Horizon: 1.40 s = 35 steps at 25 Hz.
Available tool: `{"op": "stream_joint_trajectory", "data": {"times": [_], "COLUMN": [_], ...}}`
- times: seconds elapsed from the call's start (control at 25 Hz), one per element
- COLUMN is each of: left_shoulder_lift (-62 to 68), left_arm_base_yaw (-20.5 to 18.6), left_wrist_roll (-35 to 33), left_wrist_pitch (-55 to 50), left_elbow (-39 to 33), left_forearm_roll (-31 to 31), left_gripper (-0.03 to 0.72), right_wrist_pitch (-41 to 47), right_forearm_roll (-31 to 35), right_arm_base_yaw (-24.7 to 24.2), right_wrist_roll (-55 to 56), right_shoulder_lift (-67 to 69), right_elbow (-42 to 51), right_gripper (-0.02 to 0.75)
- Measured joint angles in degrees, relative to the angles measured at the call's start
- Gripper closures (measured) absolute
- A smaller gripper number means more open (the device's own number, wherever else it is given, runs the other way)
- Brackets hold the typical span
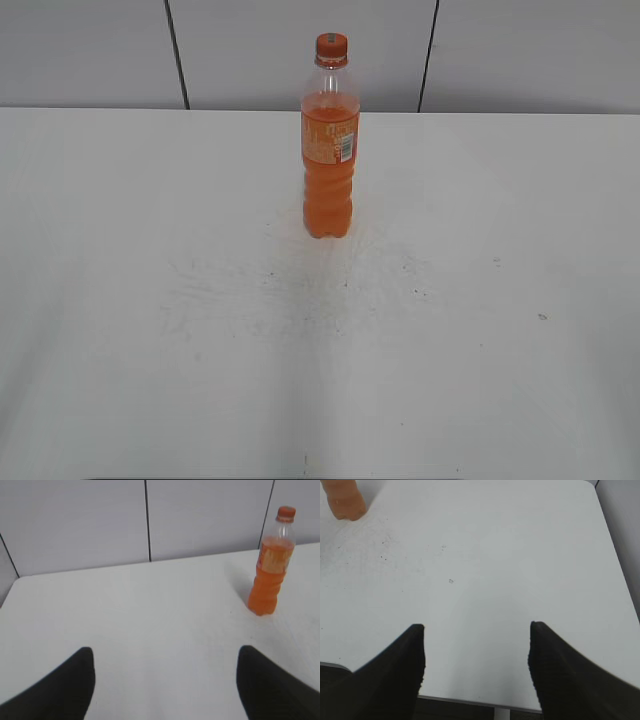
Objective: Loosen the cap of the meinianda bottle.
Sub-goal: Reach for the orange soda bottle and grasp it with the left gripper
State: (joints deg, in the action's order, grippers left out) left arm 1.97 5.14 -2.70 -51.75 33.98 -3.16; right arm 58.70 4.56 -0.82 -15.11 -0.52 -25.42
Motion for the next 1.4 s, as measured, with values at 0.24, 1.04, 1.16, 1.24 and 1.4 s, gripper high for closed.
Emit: {"op": "stream_joint_trajectory", "data": {"times": [0.24, 1.04, 1.16, 1.24, 1.4], "left_shoulder_lift": [13.29, 75.42, 82.1, 86.11, 93.09], "left_arm_base_yaw": [0.0, 9.53, 8.48, 6.41, 2.37], "left_wrist_roll": [0.0, 6.27, 15.69, 21.12, 24.75], "left_wrist_pitch": [17.5, 79.32, 90.74, 98.59, 109.71], "left_elbow": [0.07, -0.62, -0.62, -0.62, -0.56], "left_forearm_roll": [0.0, 12.55, 24.38, 30.99, 40.92], "left_gripper": [0.155, 0.155, 0.155, 0.155, 0.155], "right_wrist_pitch": [0.0, 0.0, 0.0, 0.0, 0.0], "right_forearm_roll": [0.0, -0.01, -0.01, -0.01, -0.01], "right_arm_base_yaw": [0.0, 0.0, 0.0, 0.0, 0.0], "right_wrist_roll": [0.0, 0.0, 0.0, 0.0, 0.0], "right_shoulder_lift": [0.0, 0.0, 0.0, 0.0, 0.0], "right_elbow": [0.0, 0.0, 0.0, 0.0, 0.0], "right_gripper": [0.247, 0.247, 0.247, 0.247, 0.247]}}
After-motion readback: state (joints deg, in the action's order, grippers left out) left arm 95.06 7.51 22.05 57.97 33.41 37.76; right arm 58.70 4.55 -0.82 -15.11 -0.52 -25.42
